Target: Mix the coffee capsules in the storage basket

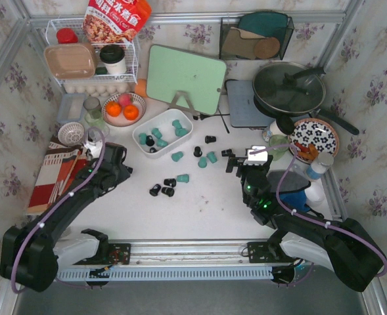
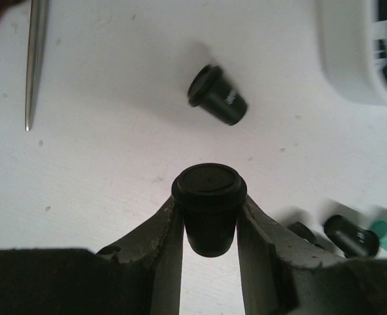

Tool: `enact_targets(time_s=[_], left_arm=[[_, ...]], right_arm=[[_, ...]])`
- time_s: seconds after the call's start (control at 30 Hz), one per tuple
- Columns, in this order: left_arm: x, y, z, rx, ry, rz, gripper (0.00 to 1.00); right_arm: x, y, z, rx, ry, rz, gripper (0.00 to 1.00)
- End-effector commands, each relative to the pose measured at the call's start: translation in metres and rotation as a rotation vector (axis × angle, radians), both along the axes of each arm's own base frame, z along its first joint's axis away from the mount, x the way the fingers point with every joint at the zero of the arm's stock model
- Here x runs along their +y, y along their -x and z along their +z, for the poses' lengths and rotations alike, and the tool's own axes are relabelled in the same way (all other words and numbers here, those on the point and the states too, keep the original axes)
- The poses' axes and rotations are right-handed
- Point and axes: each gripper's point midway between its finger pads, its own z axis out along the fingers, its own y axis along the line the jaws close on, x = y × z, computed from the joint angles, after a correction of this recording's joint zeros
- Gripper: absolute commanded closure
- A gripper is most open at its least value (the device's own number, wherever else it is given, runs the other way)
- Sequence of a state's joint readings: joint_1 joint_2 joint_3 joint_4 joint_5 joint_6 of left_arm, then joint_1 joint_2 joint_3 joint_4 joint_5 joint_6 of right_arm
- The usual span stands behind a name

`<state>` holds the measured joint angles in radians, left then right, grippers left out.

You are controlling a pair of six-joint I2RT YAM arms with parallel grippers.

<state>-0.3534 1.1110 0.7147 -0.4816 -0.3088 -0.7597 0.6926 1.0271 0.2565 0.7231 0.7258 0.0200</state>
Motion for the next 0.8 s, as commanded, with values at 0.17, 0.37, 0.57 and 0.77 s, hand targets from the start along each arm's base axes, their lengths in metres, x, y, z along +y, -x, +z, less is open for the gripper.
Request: enact_targets(time_s=[0.17,0.37,0.57,0.77], left_arm=[[-0.028,-0.042,0.079,-0.393,-0.012,-0.199,0.67],[-0.058,-0.092,0.114,-0.503,-0.047,-0.312,0.62],[-0.083,-0.166,0.077,-0.31,-0.166,-0.35,0.61],[-0.108,-0.218,0.039,-0.143,-0.209,-0.395,0.58]], right_arm=[[0.003,-0.002,0.006,-0.015,-0.023,0.006,0.0],[0.004,-0.002,0.004,-0.009,-0.022,0.011,0.0],[0.004,-0.003,0.0,-0.001,-0.009,0.005,0.0],[0.002,-0.004,-0.001,0.001,0.002,-0.005,0.0]])
